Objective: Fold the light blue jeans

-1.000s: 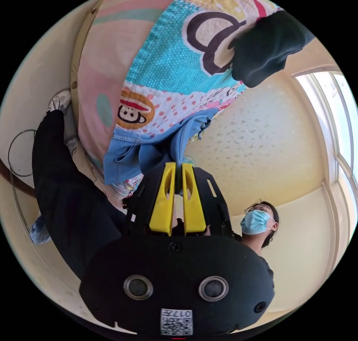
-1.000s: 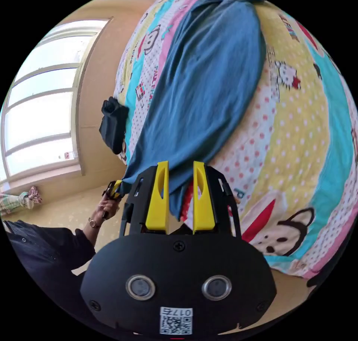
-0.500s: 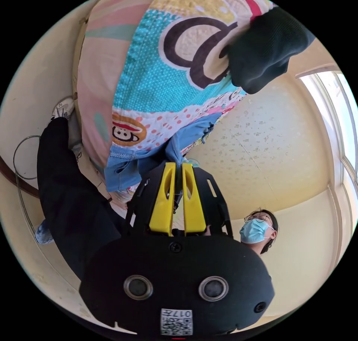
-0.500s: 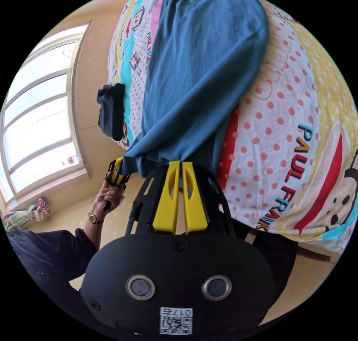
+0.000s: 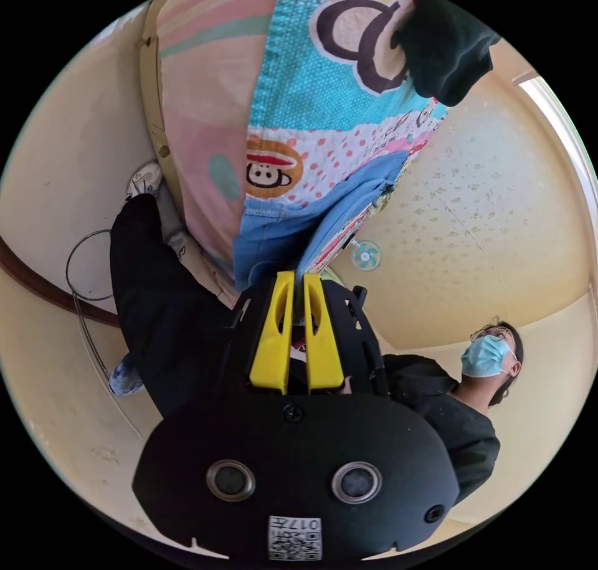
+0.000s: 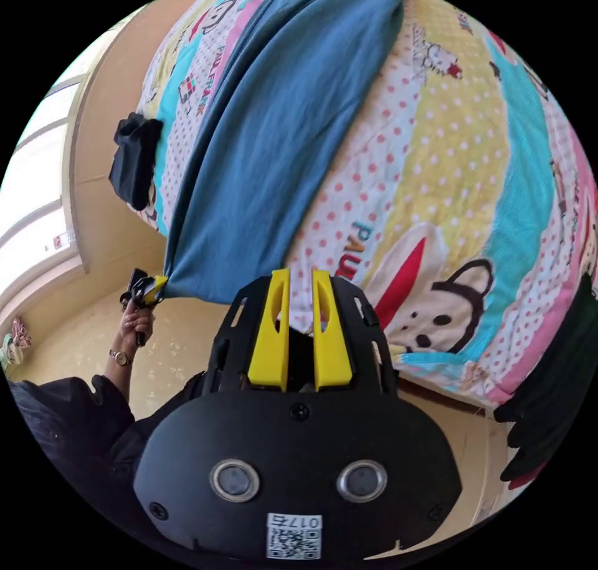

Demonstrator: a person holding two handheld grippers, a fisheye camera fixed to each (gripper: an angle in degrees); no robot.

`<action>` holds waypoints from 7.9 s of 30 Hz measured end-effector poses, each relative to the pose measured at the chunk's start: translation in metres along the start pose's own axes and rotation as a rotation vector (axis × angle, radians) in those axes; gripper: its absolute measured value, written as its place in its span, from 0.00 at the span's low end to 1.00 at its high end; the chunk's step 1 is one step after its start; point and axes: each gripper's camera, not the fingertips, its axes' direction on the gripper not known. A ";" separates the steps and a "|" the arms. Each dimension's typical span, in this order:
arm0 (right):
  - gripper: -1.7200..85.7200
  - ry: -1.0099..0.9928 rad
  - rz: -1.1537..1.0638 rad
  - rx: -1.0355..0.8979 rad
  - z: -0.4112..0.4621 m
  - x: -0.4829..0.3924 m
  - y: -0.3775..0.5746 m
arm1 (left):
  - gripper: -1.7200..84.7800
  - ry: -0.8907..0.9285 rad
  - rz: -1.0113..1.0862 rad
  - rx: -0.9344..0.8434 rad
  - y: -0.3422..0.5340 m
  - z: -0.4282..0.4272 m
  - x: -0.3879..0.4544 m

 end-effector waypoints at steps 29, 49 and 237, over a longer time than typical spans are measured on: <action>0.06 -0.670 0.181 1.038 -0.251 0.119 -0.388 | 0.06 0.083 -0.027 -0.089 -0.016 0.002 -0.016; 0.16 -0.172 -0.104 0.340 -0.046 0.102 -0.108 | 0.14 -0.417 0.245 0.117 -0.017 -0.008 0.055; 0.14 -0.231 -0.526 -0.353 0.151 -0.341 -0.234 | 0.21 -0.085 0.271 0.361 -0.077 0.001 0.037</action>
